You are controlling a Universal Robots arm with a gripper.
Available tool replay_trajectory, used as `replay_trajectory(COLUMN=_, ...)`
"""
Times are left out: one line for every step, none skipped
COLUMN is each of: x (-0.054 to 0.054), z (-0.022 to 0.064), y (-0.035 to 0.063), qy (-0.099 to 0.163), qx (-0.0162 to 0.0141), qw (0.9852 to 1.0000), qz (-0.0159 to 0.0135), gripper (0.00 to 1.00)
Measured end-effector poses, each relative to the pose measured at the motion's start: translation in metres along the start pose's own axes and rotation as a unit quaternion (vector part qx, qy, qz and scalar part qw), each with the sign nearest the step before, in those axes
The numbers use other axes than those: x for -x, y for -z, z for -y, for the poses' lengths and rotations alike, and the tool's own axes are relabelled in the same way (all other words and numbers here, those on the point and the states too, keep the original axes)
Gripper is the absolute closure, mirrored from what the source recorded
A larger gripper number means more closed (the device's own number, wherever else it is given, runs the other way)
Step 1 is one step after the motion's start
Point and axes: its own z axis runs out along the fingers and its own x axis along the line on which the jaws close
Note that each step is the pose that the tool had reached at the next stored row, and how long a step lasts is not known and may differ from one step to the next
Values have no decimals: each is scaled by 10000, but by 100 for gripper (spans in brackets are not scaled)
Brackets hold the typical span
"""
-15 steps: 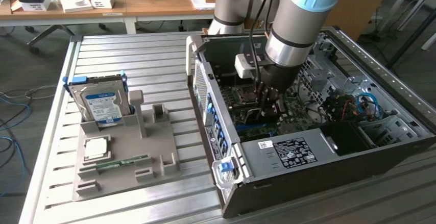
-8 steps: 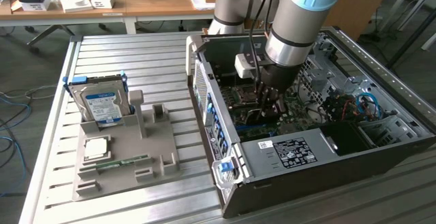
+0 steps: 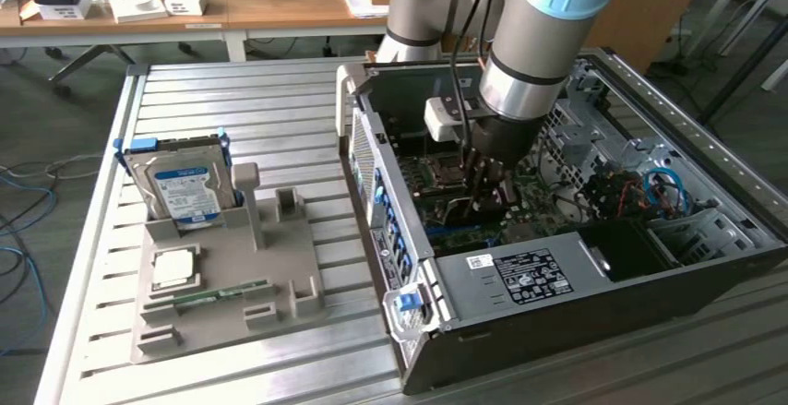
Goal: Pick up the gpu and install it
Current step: 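Insert the gpu into the slot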
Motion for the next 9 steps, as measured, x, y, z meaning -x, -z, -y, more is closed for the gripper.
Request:
replay_trajectory(x=1, z=0, y=0, qy=0, qx=0, qw=10000, qz=0, gripper=74)
replay_trajectory(x=1, z=0, y=0, qy=-1, qx=0, qw=10000, qz=0, gripper=74)
replay_trajectory(x=1, z=0, y=0, qy=0, qx=0, qw=10000, qz=0, gripper=74)
replay_trajectory(x=1, z=0, y=0, qy=0, qx=0, qw=10000, qz=0, gripper=74)
replay_trajectory(x=1, z=0, y=0, qy=0, qx=0, qw=10000, qz=0, gripper=74)
replay_trajectory(x=1, z=0, y=0, qy=0, qx=0, qw=10000, qz=0, gripper=74)
replay_trajectory(x=3, z=0, y=0, qy=-1, qx=0, qw=10000, qz=0, gripper=74)
replay_trajectory(x=6, z=0, y=0, qy=-1, qx=0, qw=10000, qz=0, gripper=74)
replay_trajectory(x=8, z=-1, y=0, qy=-1, qx=0, qw=10000, qz=0, gripper=74)
